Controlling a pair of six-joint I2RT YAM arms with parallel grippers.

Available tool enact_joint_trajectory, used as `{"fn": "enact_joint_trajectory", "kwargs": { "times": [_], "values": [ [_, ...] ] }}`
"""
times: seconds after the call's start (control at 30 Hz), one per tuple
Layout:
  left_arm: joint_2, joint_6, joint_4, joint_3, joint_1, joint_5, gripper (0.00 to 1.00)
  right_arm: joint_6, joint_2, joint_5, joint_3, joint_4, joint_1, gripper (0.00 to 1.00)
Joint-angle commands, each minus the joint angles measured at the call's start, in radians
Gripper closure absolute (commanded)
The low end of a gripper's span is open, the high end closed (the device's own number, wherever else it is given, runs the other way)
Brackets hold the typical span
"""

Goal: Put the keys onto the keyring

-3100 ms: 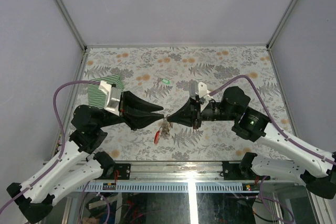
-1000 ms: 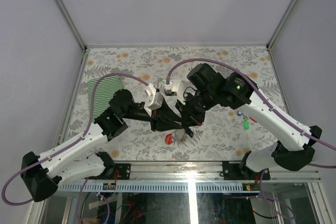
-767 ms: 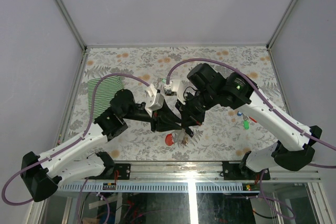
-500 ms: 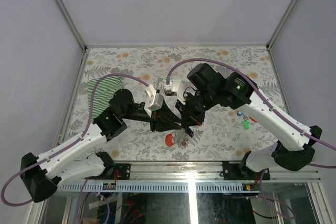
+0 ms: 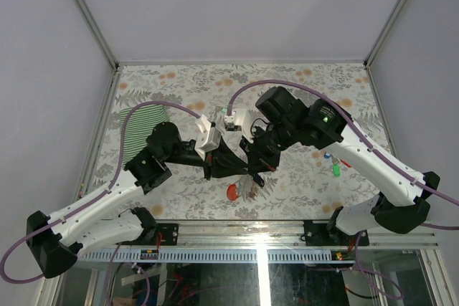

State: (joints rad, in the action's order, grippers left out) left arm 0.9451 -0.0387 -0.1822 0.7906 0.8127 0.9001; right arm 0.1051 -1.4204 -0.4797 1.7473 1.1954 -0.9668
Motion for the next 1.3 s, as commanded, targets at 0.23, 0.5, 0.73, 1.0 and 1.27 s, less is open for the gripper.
{"fn": "enact_joint_trajectory", "kwargs": {
  "times": [0.23, 0.5, 0.73, 1.0, 1.27],
  "values": [
    [0.006, 0.036, 0.03, 0.041, 0.006, -0.004, 0.85, 0.004, 0.046, -0.001, 0.03, -0.013, -0.001, 1.0],
    [0.01, 0.043, 0.046, 0.047, 0.007, -0.001, 0.92, 0.005, 0.048, -0.002, 0.03, -0.023, -0.002, 1.0],
    [0.006, 0.051, 0.068, 0.049, 0.009, 0.0, 1.0, 0.007, 0.052, -0.002, 0.024, -0.031, -0.002, 1.0],
    [-0.01, 0.048, 0.072, 0.045, 0.008, -0.021, 1.0, -0.013, 0.072, 0.024, 0.013, -0.07, -0.001, 1.0],
    [-0.081, -0.03, -0.028, 0.001, 0.01, -0.15, 1.0, -0.084, 0.157, 0.089, -0.072, -0.247, -0.002, 0.77]
  ]
}}
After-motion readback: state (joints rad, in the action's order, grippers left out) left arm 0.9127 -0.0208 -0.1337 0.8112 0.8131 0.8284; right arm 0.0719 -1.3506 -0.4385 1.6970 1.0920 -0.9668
